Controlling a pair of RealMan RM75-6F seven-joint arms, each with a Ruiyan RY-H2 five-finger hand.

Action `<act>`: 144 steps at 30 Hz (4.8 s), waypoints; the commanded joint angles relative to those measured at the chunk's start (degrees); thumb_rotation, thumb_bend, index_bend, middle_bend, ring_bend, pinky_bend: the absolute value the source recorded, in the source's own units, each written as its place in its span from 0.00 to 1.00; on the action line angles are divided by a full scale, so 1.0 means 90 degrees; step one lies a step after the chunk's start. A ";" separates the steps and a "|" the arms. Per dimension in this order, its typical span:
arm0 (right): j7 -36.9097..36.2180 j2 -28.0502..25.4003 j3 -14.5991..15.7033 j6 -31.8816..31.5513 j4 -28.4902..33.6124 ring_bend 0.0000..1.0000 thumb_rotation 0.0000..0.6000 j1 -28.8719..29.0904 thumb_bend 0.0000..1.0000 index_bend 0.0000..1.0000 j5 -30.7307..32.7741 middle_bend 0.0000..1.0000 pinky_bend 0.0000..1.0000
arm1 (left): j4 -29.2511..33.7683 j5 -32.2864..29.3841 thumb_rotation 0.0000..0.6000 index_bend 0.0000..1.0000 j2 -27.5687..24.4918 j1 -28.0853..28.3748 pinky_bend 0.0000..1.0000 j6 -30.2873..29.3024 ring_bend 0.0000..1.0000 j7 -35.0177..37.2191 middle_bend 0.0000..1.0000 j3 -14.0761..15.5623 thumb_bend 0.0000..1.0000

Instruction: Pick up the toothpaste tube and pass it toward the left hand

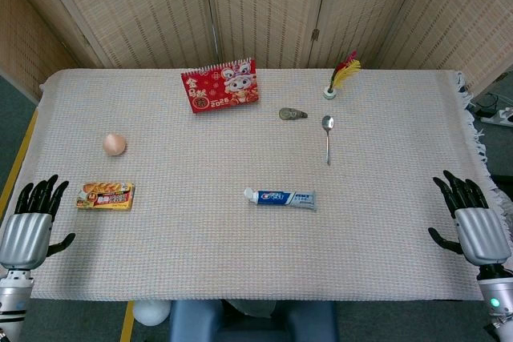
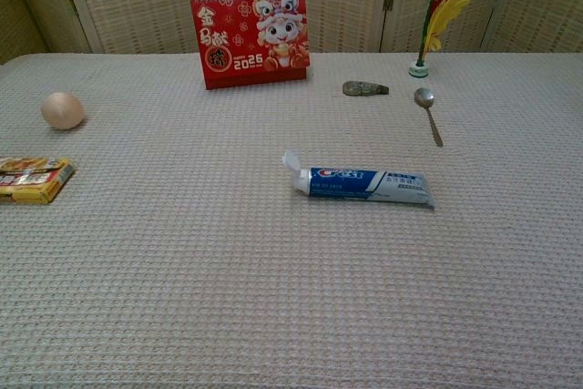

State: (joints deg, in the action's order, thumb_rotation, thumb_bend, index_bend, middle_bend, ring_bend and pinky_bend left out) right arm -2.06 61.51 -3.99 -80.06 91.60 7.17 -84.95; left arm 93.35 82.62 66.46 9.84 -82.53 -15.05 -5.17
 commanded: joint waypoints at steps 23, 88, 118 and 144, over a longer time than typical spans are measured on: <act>0.0629 0.0104 -0.0007 0.0938 0.0566 0.12 1.00 0.0804 0.31 0.00 -0.0333 0.06 0.04 | -0.0072 0.0114 1.00 0.06 -0.0008 -0.0017 0.00 -0.0085 0.01 0.0185 0.03 0.0090 0.23; 0.3294 0.4038 -0.0745 0.3761 -0.1854 0.43 1.00 0.4487 0.43 0.35 0.2834 0.37 0.28 | -0.0073 0.0012 1.00 0.07 -0.0189 -0.0024 0.00 -0.0026 0.01 0.0396 0.03 0.0091 0.23; 0.1975 0.1817 -0.1380 0.5108 -0.0153 0.60 1.00 0.5635 0.80 0.50 0.2036 0.49 0.51 | 0.0212 0.0838 1.00 0.09 -0.0538 0.1690 0.00 0.1751 0.06 0.2115 0.07 -0.0234 0.25; 0.3254 0.2530 -0.0855 0.4935 -0.0229 0.60 1.00 0.7154 0.81 0.51 0.3573 0.50 0.51 | 0.0734 0.0093 1.00 0.11 -0.0158 0.2806 0.00 0.2554 0.05 0.2816 0.07 -0.0688 0.23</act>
State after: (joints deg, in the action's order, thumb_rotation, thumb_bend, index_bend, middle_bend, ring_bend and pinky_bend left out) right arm 26.47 83.45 -12.12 -35.12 90.02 70.93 -53.65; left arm 99.50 84.28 64.61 34.54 -60.04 10.92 -10.89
